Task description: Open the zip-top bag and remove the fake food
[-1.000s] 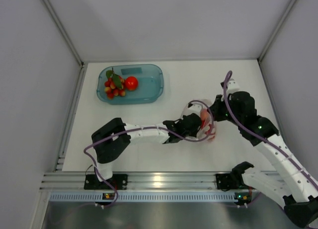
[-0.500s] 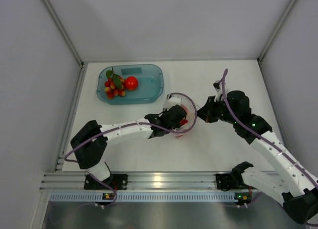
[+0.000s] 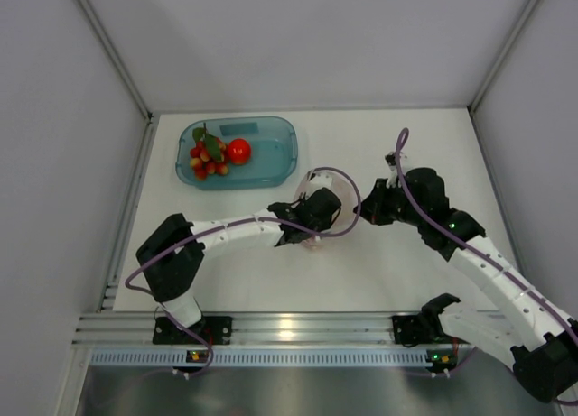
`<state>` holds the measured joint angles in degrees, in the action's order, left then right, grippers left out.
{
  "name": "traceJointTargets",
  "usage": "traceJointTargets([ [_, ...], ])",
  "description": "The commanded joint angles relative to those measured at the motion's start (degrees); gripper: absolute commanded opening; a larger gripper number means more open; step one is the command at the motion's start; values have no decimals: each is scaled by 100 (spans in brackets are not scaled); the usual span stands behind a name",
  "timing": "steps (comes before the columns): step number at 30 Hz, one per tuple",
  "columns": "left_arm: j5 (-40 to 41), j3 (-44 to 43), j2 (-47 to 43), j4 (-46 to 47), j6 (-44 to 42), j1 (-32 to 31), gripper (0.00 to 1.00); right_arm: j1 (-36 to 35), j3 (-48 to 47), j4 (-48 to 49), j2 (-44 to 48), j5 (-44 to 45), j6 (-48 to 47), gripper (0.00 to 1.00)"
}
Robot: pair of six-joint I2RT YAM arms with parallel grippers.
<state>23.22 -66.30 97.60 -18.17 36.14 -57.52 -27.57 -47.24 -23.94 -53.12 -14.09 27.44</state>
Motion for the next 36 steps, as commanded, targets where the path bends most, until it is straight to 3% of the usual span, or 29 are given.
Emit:
traceJointTargets([
  [1,209,-102,189,-327,42,135,47,94,-31,-137,100,266,-142,0],
  [6,314,-251,242,-459,-72,109,68,94,-39,-154,65,266,-230,0],
  [16,674,-541,83,-670,-608,12,67,94,-197,-225,-22,442,-274,0],
  [18,832,-542,127,-687,-643,21,69,94,-233,-251,-40,416,-283,0],
  [19,868,-533,154,-687,-643,30,76,94,-241,-260,-49,424,-292,0],
  [21,964,-577,320,-687,-670,56,80,94,-259,-277,-49,407,-301,0],
  [28,1333,-664,830,-679,-608,144,83,85,-250,-286,-75,328,-345,0],
  [36,1062,-700,1252,-565,-476,320,85,77,-312,-260,-163,310,-345,0],
])
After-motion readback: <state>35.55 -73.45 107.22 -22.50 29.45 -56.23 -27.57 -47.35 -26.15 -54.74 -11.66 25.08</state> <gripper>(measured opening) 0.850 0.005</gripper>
